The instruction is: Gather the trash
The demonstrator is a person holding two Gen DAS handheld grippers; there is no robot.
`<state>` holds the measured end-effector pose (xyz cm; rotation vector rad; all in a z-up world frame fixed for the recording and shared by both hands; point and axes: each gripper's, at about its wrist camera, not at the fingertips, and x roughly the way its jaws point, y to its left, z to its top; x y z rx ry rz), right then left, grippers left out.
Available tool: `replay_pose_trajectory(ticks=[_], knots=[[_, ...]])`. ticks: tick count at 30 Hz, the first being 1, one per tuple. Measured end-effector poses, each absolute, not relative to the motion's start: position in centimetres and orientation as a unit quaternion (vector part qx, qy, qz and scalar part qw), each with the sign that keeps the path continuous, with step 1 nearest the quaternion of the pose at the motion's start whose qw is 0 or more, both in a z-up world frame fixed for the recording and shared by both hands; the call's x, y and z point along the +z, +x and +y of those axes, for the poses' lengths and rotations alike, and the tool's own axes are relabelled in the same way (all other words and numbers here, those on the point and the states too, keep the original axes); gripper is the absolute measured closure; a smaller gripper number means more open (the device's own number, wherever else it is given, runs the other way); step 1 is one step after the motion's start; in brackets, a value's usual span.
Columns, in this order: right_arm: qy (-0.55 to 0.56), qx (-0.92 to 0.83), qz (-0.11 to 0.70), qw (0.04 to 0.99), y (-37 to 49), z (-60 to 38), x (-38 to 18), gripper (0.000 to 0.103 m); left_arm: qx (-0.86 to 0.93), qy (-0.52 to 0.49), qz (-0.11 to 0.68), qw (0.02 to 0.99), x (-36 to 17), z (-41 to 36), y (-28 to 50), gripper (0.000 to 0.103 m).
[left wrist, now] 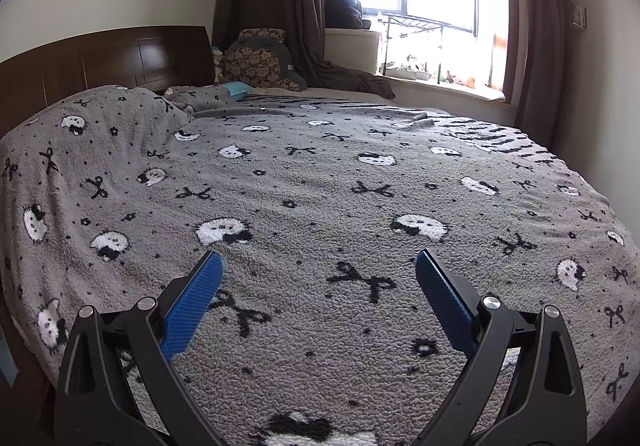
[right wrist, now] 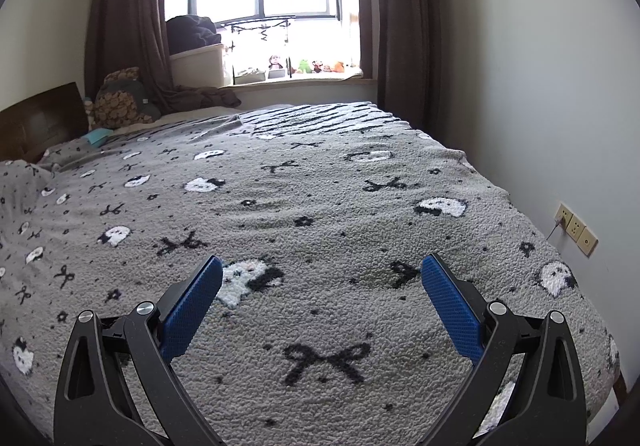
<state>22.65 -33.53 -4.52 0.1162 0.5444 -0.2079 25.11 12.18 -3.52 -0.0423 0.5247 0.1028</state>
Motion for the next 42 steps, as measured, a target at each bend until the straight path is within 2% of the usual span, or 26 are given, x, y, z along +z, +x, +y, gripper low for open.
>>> replay_pose_trajectory(ticks=[42], knots=[[0.050, -0.098, 0.258, 0.960, 22.2, -32.6, -3.4, 0.003, 0.058, -0.013, 0.250, 0.966, -2.2, 11.9, 24.2, 0.008]])
